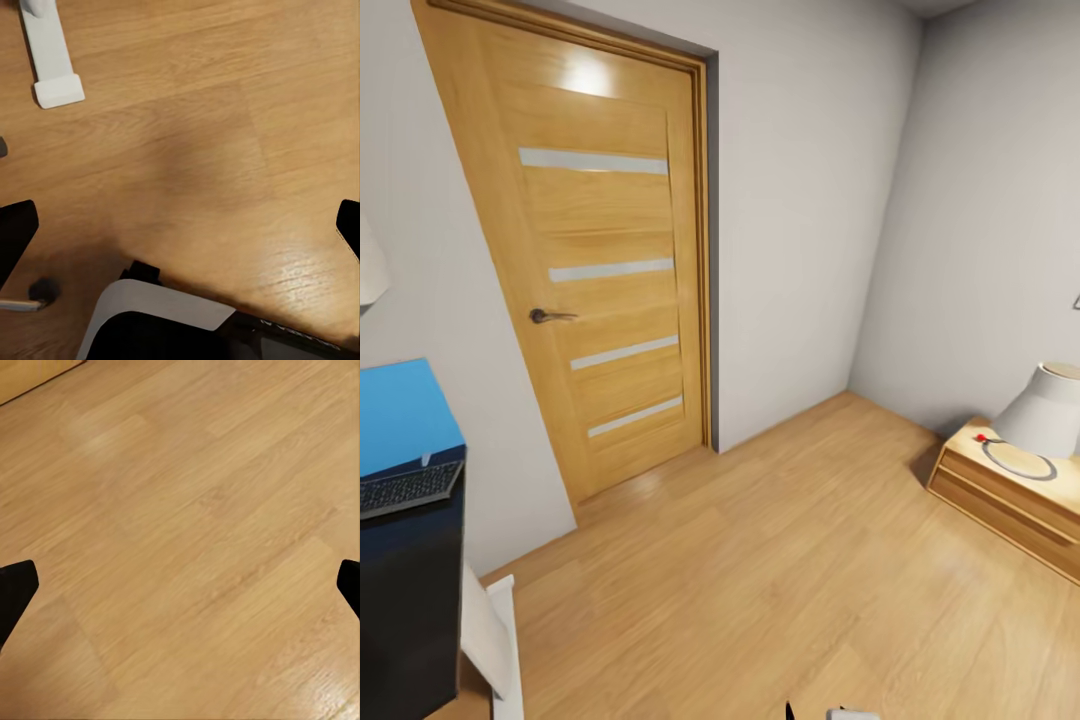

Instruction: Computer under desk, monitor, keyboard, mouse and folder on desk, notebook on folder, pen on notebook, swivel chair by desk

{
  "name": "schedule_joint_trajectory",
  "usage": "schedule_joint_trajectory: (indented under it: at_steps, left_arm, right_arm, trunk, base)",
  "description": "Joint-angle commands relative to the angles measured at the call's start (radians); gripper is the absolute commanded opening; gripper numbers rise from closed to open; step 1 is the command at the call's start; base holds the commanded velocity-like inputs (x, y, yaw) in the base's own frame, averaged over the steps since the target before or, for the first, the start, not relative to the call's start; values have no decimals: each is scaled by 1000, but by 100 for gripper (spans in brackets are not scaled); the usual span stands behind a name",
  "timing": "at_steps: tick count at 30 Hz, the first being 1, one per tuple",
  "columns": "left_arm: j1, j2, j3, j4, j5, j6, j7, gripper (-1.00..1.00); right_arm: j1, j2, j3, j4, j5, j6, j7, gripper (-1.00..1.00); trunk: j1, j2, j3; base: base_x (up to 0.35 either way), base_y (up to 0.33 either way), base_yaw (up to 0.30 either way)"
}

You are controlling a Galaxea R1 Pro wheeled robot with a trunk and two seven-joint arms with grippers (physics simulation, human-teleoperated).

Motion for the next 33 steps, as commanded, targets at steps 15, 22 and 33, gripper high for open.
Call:
schedule_joint_trajectory:
  at_steps: [15, 22, 33]
  left_arm:
    - [0, 0, 5, 0, -2, -3, 0, 100]
    - [0, 0, 5, 0, -2, -3, 0, 100]
    - [-1, 0, 5, 0, -2, -3, 0, 100]
  right_arm:
    - [-1, 1, -3, 1, -1, -3, 0, 100]
    - [-1, 2, -3, 1, -1, -3, 0, 100]
    - [-1, 5, -3, 6, -3, 0, -8, 100]
  trunk:
    - [1, -1, -1]
    - [1, -1, -1]
    - [1, -1, -3]
  base:
    - [330, 0, 0]
    - [330, -17, 0]
    - [316, -162, 172]
